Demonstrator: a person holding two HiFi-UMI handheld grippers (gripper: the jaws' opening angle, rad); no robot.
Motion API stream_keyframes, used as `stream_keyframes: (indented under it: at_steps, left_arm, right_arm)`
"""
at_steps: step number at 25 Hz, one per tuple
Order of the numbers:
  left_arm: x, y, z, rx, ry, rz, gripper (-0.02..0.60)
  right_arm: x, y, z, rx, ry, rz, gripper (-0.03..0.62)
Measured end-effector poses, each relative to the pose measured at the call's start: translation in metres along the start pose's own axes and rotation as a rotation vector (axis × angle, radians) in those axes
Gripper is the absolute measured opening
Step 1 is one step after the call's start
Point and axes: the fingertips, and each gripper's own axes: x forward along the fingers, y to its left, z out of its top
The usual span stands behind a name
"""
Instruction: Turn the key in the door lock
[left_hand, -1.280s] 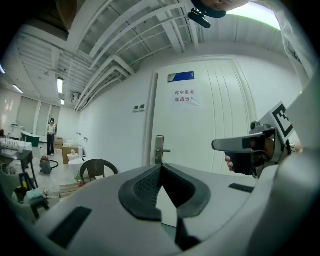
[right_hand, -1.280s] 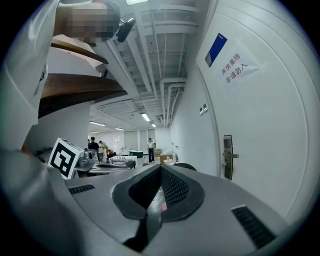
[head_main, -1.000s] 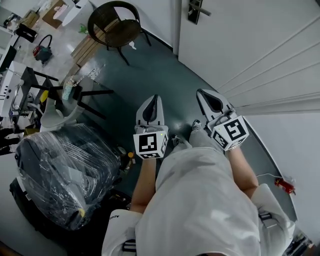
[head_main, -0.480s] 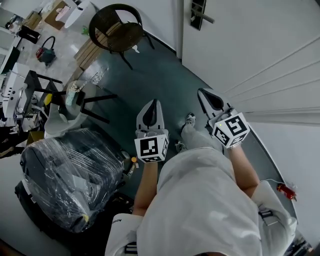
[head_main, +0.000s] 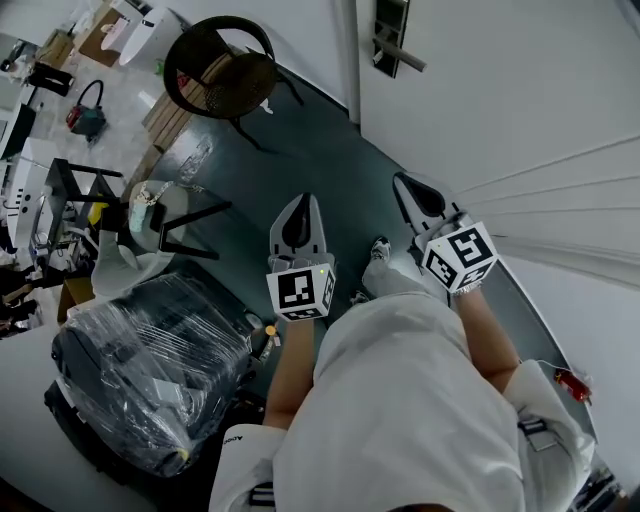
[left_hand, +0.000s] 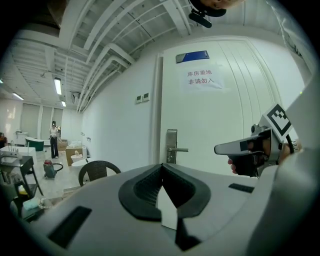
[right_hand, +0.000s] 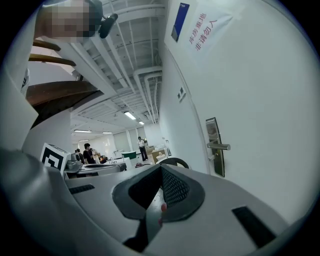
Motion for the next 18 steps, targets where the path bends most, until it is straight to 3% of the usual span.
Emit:
stream_keyframes:
  at_steps: [8, 14, 18]
  left_arm:
    - [0.047, -0.007, 0.018, 0.027, 0.005, 0.005, 0.009]
    - [0.069, 0.008, 0.019, 0.023, 0.008, 0.01, 0.009]
    - [0.092, 0.017, 0.015, 0.026, 0.017, -0.03, 0.009]
  right_arm:
    - [0.022, -0.053, 0.019, 0.008, 0.007, -0.022, -0.008]
    - [0.043, -0.065, 0.023, 0.012, 0.004, -0.036, -0.008]
    - [0.059, -0.072, 0.017, 0.022, 0.019, -0.069, -0.008]
